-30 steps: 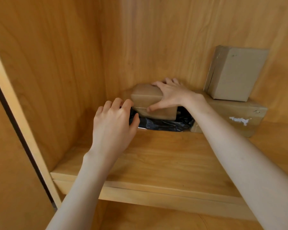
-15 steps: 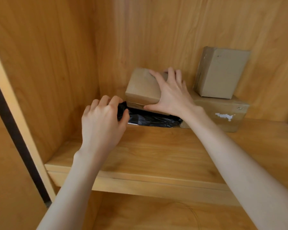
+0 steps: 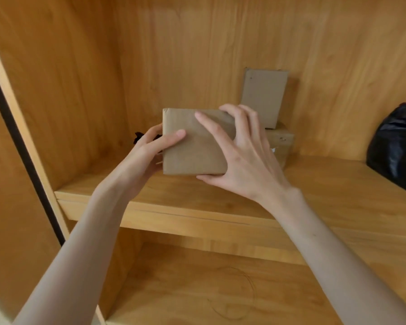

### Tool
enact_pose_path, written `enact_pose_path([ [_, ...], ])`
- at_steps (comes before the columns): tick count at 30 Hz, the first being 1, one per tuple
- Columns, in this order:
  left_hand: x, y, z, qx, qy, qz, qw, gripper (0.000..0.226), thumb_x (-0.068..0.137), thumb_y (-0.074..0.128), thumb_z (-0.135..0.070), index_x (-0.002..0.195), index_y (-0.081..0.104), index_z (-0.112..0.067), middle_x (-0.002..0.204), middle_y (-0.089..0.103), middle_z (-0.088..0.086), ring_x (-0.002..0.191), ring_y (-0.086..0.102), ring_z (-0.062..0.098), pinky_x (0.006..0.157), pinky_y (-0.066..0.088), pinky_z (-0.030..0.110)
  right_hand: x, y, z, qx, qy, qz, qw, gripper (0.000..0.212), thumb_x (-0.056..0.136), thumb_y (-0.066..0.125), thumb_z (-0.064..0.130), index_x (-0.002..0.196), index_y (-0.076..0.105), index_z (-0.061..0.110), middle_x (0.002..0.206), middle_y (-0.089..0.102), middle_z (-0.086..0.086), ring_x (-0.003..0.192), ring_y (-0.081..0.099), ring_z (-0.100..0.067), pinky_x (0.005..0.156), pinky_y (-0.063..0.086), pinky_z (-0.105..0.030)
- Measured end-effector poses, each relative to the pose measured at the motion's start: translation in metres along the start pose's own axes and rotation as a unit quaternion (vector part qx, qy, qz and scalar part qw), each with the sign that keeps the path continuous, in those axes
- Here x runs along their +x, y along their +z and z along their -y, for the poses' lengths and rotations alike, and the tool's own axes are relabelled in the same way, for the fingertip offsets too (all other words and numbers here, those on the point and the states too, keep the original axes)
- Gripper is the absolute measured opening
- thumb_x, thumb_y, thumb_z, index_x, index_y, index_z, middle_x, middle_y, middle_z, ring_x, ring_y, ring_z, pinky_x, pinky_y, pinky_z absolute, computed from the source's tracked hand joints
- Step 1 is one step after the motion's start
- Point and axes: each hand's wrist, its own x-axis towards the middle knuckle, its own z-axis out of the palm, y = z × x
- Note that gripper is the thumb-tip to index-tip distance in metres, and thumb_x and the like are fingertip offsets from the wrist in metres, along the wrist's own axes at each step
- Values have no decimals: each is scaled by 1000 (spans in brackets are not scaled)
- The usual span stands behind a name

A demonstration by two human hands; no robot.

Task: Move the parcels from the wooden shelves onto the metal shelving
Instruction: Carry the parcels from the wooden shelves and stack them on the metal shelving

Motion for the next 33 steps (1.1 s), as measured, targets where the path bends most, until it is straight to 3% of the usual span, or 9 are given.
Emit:
enact_pose_path([
  [4, -14, 39, 3, -34, 11, -25, 999, 89, 53, 79, -47, 132, 45, -24, 118, 63, 0, 103, 64, 17, 78, 53, 30, -39, -16, -12, 31, 8, 9, 999, 100, 64, 74, 60, 147, 32, 22, 136, 27, -13, 127, 28, -32, 100, 39, -53],
  [9, -31, 78, 6, -12, 106, -108, 988, 93, 43, 84, -37, 125, 41, -28, 124, 55, 0, 106, 59, 15, 77, 54, 27, -67, -39, -29, 89, 38, -11, 995, 99, 67, 62, 72, 147, 33, 21, 139, 34, -15, 127, 33, -31, 107, 34, -48],
  [13, -41, 92, 2, 73, 206, -113, 969, 92, 48, 84, -33, 125, 34, -27, 129, 50, -3, 115, 51, 9, 90, 48, 28, -81, -53, -44, 106, 82, -35, 990, 99, 69, 62, 71, 146, 35, 16, 136, 38, -17, 122, 35, -30, 104, 34, -38],
  [17, -46, 97, 1, 121, 250, -79, 957, 93, 54, 83, -27, 129, 28, -17, 130, 49, -1, 121, 48, 11, 100, 43, 37, -90, -60, -59, 106, 123, -37, 986, 97, 70, 63, 66, 147, 32, 16, 137, 37, -16, 123, 35, -29, 102, 35, -37],
  [23, -51, 110, -3, 186, 287, -92, 935, 88, 57, 81, -9, 126, 26, -12, 121, 44, -18, 114, 46, -6, 92, 39, 10, -100, -69, -70, 69, 157, 17, 985, 92, 72, 68, 55, 147, 29, 20, 135, 37, -12, 121, 34, -26, 93, 37, -35],
  [27, -49, 109, 2, 219, 291, -110, 925, 89, 57, 78, -14, 127, 24, -15, 124, 43, -4, 121, 42, 6, 102, 40, 28, -106, -69, -69, 28, 205, 40, 978, 71, 79, 70, 42, 139, 43, 14, 130, 43, -10, 116, 38, -27, 89, 39, -34],
  [30, -45, 114, 4, 231, 289, -106, 923, 94, 55, 78, -18, 132, 24, -16, 130, 41, 6, 126, 41, 18, 106, 39, 36, -113, -71, -71, -19, 219, 65, 973, 45, 85, 65, 38, 119, 58, 9, 121, 51, -8, 108, 45, -28, 84, 40, -37],
  [33, -45, 125, 5, 228, 309, -90, 919, 93, 54, 77, -19, 131, 26, -27, 128, 39, -1, 124, 41, 18, 105, 39, 38, -122, -77, -74, -60, 224, 78, 970, 34, 86, 63, 34, 108, 62, 9, 112, 56, -8, 102, 49, -29, 82, 41, -40],
])
